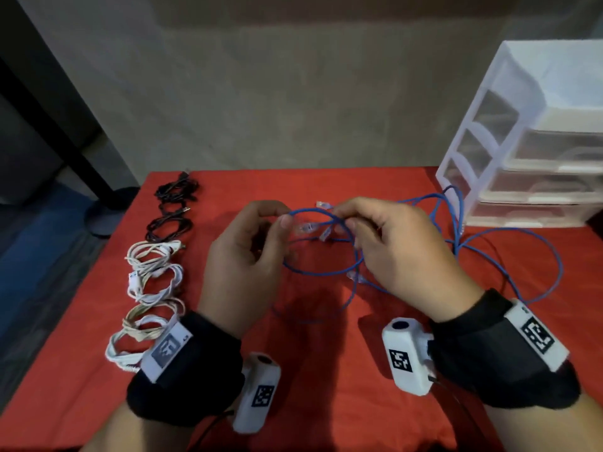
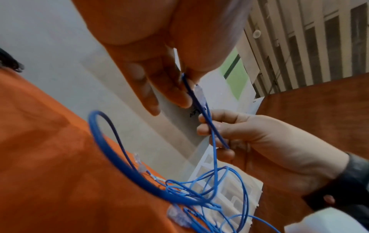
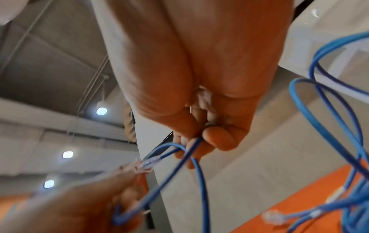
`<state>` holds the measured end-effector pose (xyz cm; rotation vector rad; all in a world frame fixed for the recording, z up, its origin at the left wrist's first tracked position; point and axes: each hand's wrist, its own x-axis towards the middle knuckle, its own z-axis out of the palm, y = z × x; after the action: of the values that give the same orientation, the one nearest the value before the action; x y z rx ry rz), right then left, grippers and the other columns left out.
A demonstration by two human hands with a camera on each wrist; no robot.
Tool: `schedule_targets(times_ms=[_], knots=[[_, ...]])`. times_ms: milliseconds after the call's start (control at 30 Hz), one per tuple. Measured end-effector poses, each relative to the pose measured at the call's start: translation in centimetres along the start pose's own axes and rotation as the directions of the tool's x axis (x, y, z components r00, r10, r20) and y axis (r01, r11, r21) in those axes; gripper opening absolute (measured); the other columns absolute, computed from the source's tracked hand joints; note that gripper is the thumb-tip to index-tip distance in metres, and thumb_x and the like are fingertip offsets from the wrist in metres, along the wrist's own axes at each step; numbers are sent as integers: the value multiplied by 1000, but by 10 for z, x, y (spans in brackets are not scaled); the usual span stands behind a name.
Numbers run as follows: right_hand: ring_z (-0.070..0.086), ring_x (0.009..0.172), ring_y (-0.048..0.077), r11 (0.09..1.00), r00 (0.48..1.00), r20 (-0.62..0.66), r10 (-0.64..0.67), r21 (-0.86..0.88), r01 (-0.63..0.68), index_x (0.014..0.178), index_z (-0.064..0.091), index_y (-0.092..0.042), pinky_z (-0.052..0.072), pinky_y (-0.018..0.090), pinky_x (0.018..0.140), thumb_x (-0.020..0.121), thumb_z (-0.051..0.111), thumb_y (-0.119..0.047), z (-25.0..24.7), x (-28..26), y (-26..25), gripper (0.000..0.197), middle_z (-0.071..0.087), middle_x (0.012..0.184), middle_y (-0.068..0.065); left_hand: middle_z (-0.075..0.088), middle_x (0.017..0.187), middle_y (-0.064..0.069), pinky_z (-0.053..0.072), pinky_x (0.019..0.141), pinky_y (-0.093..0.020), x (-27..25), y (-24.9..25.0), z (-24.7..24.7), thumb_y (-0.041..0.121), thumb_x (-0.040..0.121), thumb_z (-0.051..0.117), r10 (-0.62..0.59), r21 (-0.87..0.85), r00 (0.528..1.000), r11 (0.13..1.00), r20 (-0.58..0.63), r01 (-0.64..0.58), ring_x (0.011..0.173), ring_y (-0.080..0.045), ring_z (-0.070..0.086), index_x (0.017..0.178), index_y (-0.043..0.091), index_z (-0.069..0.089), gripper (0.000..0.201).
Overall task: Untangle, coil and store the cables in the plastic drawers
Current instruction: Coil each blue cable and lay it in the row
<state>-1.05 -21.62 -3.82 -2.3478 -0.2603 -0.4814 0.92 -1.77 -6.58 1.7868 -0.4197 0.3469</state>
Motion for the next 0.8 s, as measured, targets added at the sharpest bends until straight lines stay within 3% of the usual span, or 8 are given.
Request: schedule_targets(times_ms=[67,167,267,367,500,633,700,800], knots=[[61,70,-4,978,993,79,84,185,-97,97,72,-22,45,11,70,97,56,-1,-3,-2,-7,27,70,78,-16,65,70,-3,55,64,-43,-1,-3,-2,21,102,57,-72,-56,997,996,10,73,64,-24,66,100,22,62,6],[70,81,38,884,979,127,159,423,-198,100,73,-21,57,51,75,102,56,-5,-7,-3,-15,24,77,90,3,65,72,-5,53,72,-41,1,0,-6,8,105,50,-296,-192,927,920,232,342,67,-19,64,95,13,61,16],[73,89,20,906,990,88,110,401,-136,99,75,-21,55,37,87,99,61,-8,-10,-3,-11,19,78,92,-3,68,75,-12,50,74,-37,6,12,-14,21,90,45,-448,-336,747,694,490,637,71,-26,67,94,8,65,24],[71,89,8,956,990,135,29,286,-67,96,76,-22,52,30,86,97,63,-7,-8,-5,-13,20,77,91,-8,67,75,-16,52,75,-37,9,25,-18,53,90,47,-467,-312,666,628,581,713,72,-30,67,92,6,66,51],[67,83,-1,955,986,164,-13,293,-36,103,73,-21,51,20,77,98,62,-11,1,-9,-17,16,74,89,-13,48,65,-8,52,62,-35,4,33,-6,41,104,42,-402,-95,776,858,486,504,56,-20,52,93,-6,57,50],[65,67,9,859,934,347,80,452,-242,120,61,-19,53,27,64,97,61,-33,-3,-13,-23,26,70,85,9,34,53,9,45,65,-51,7,33,-3,27,109,39,-401,-179,857,863,324,472,45,-7,30,82,10,51,33],[52,52,7,871,905,422,56,422,-251,107,64,-13,42,20,50,98,60,-32,-7,-14,-23,22,60,69,9,29,53,7,41,61,-45,11,34,-11,28,109,38,-420,-216,845,838,332,501,45,-8,25,89,6,60,36],[36,46,0,849,920,385,64,463,-253,91,66,-4,31,11,47,96,57,-34,-19,-10,-17,32,44,53,-14,24,56,5,45,56,-33,13,36,-25,34,104,41,-428,-283,778,760,460,585,46,-10,22,95,5,66,40]])
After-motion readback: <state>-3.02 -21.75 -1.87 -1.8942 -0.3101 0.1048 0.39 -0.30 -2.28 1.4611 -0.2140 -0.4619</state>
